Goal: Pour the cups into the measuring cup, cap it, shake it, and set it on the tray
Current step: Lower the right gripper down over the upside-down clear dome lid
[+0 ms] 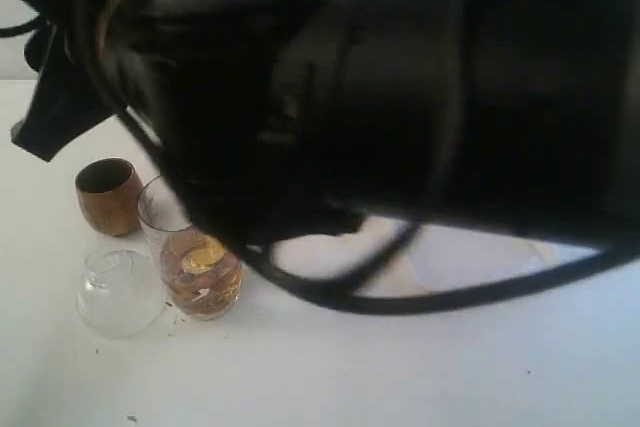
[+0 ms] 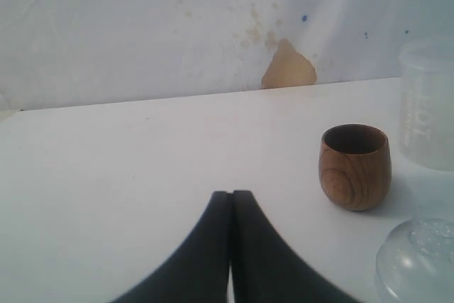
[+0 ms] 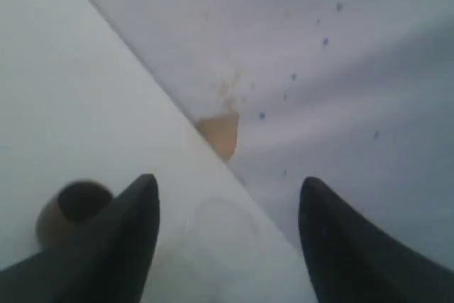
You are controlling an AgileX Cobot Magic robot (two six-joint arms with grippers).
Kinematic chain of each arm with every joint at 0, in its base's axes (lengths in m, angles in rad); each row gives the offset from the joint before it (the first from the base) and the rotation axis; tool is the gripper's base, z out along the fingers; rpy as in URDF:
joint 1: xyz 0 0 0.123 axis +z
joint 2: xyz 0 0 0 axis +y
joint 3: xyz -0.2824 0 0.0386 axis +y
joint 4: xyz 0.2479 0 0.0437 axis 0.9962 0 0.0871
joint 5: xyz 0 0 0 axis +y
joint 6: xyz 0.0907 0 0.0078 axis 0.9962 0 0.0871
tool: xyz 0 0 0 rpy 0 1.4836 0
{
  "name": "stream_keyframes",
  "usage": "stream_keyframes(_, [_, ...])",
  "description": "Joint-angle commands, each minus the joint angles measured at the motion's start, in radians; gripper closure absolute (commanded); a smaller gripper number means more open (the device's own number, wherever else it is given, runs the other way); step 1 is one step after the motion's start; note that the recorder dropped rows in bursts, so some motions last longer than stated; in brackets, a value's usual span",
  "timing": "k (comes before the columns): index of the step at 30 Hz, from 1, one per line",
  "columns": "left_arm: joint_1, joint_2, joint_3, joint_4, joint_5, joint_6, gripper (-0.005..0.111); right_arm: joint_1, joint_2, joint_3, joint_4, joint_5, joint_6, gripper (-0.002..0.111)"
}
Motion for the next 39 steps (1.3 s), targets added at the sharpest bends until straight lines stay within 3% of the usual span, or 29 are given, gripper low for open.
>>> stream_keyframes(1, [0.003, -0.005, 0.006, 0.008, -0.013, -0.001, 0.107, 0.010, 0.095, -0.180, 0.636, 0.143, -0.525, 0.054])
stream_keyframes(5, [0.003, -0.005, 0.006, 0.008, -0.013, -0.001, 0.107, 0.010, 0.154, -0.315, 1.075, 0.153, -0.876, 0.054])
stream_keyframes(8, [0.003, -0.005, 0.006, 0.008, -0.013, -0.001, 0.107, 0.007, 0.221, -0.411, 1.231, 0.231, -0.987, 0.054])
stream_keyframes(14, [0.003, -0.005, 0.006, 0.008, -0.013, -0.001, 0.107, -0.014, 0.372, -0.582, 1.280, 0.368, -0.987, 0.054])
stream_keyframes(22, [0.003, -0.005, 0.006, 0.008, -0.013, -0.001, 0.107, -0.084, 0.509, -0.589, 1.397, 0.284, -0.985, 0.051])
stream_keyframes(29, [0.003, -0.005, 0.006, 0.008, -0.013, -0.001, 0.107, -0.120, 0.573, -0.589, 1.383, 0.157, -0.961, 0.051])
stream_keyframes(39, [0.003, -0.005, 0.006, 0.008, -0.013, -0.001, 0.107, -0.122, 0.608, -0.589, 1.244, 0.185, -0.956, 0.051])
